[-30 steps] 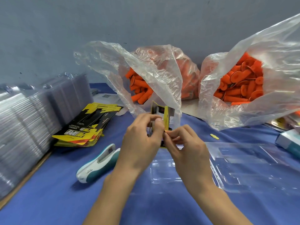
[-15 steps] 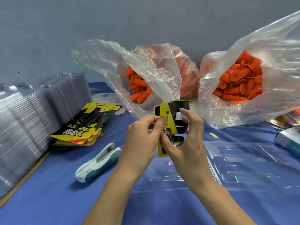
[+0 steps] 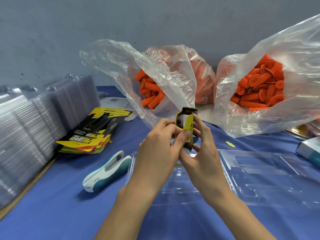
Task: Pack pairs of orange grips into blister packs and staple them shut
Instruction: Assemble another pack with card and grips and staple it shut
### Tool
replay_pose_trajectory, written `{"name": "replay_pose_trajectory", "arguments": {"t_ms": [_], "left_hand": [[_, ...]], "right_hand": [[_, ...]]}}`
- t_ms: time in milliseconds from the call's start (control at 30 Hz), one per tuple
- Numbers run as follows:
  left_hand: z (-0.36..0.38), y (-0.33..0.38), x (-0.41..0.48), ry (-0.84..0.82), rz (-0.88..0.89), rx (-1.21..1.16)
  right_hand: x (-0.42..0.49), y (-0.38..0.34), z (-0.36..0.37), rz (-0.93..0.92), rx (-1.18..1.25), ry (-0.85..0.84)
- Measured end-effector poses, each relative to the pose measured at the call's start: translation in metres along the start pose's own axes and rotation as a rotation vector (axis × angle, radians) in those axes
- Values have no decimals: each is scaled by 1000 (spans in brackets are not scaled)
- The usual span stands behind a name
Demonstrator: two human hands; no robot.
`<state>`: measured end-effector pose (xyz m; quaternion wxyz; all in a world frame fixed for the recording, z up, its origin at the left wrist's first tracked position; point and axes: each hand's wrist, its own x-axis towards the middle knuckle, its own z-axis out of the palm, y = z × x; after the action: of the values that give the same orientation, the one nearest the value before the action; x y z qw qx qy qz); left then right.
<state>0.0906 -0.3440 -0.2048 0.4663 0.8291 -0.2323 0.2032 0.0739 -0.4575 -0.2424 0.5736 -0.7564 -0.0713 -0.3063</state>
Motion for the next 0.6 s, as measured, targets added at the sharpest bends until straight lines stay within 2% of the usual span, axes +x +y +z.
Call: {"name": "replay_pose_trajectory", "arguments": {"t_ms": [200,267,333,500,600], "left_hand": [[-5,-7,3,113,-87,-104],[-7,-13,6,146,-208,-270],[-8,-12,7,90,-329,-519],[5,-4,3,19,-266,-516],[10,1,-2,11,-257,-528]], "right_hand": [[8,-6,-14,33,198,35],[13,-2,-23,64,215,69],[15,1,-28,84,207,90],[7,-1,-18,-40,42,-22],[6,0,-13,-19,106,-50]]}}
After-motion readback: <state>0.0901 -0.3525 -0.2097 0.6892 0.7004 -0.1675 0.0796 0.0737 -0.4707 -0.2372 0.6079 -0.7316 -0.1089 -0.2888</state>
